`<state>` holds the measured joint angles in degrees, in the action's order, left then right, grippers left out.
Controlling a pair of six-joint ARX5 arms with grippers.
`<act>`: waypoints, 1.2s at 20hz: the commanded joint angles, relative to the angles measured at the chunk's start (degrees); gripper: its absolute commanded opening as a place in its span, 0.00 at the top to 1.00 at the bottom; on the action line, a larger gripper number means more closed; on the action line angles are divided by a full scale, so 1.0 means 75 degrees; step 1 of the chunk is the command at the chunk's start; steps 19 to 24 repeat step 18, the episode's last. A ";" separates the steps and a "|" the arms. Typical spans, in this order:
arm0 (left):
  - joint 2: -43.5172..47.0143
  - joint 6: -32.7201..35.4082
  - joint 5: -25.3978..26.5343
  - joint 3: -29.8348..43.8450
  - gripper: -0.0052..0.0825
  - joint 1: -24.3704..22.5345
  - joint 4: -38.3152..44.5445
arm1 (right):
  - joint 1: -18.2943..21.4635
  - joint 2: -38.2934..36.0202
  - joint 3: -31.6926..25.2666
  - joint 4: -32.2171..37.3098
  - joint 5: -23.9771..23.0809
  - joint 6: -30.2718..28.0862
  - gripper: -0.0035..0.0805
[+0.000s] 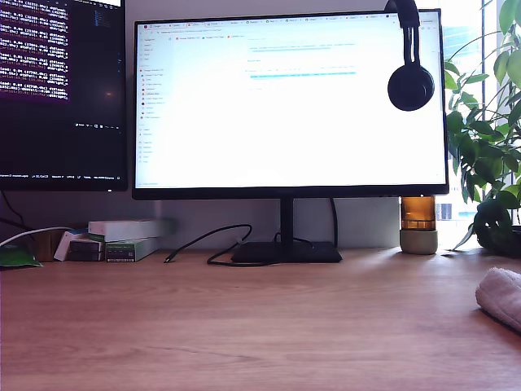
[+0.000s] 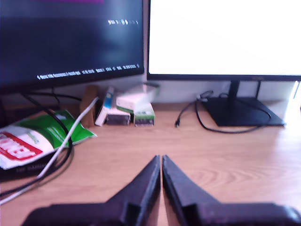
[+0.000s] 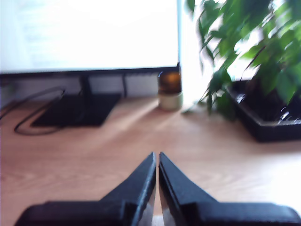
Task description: Fold the tea towel to a neat square and place it to the right
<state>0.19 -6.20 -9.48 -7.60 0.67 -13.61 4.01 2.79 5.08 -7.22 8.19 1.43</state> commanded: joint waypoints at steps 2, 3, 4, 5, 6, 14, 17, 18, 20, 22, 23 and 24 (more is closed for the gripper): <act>0.0073 0.0044 0.0023 0.0117 0.97 0.0020 -0.0003 | -0.0020 -0.0356 -0.0286 0.0012 -0.0131 -0.0085 0.96; 0.0073 0.0079 0.0058 0.0117 0.97 0.0020 -0.0015 | -0.0017 -0.0358 -0.0286 0.0006 -0.0178 -0.0117 0.96; 0.0073 0.0085 0.0079 0.0117 0.97 0.0020 -0.0017 | -0.0020 -0.0358 -0.0283 -0.0117 -0.0172 -0.0108 0.96; 0.0073 0.0070 0.0064 0.0117 0.97 0.0020 -0.0090 | -0.0020 -0.0358 -0.0283 -0.0297 -0.0166 -0.0114 0.96; 0.0073 0.0026 0.0070 0.0117 0.97 0.0020 -0.0242 | -0.0020 -0.0358 -0.0283 -0.0463 -0.0166 -0.0111 0.96; 0.0073 0.0026 0.0070 0.0117 0.97 0.0020 -0.1562 | -0.0020 -0.0358 -0.0274 -0.1329 -0.0169 -0.0114 0.96; 0.0073 0.0026 0.0073 0.0117 0.96 0.0020 -0.1725 | -0.0020 -0.0358 -0.0274 -0.1329 -0.0169 -0.0111 0.96; 0.0073 0.0026 0.0070 0.0117 0.96 0.0020 -0.1760 | -0.0020 -0.0358 -0.0274 -0.1329 -0.0169 -0.0114 0.96; 0.0073 0.0026 0.0070 0.0117 0.96 0.0020 -0.1760 | -0.0020 -0.0358 -0.0274 -0.1329 -0.0169 -0.0114 0.96; 0.0073 0.0026 0.0070 0.0117 0.96 0.0020 -0.1760 | -0.0020 -0.0358 -0.0274 -0.1329 -0.0169 -0.0114 0.96; 0.0073 0.0026 0.0070 0.0117 0.96 0.0020 -0.1760 | -0.0020 -0.0358 -0.0274 -0.1329 -0.0169 -0.0114 0.96; 0.0073 0.0026 0.0070 0.0117 0.96 0.0020 -0.1760 | -0.0020 -0.0358 -0.0274 -0.1329 -0.0169 -0.0114 0.96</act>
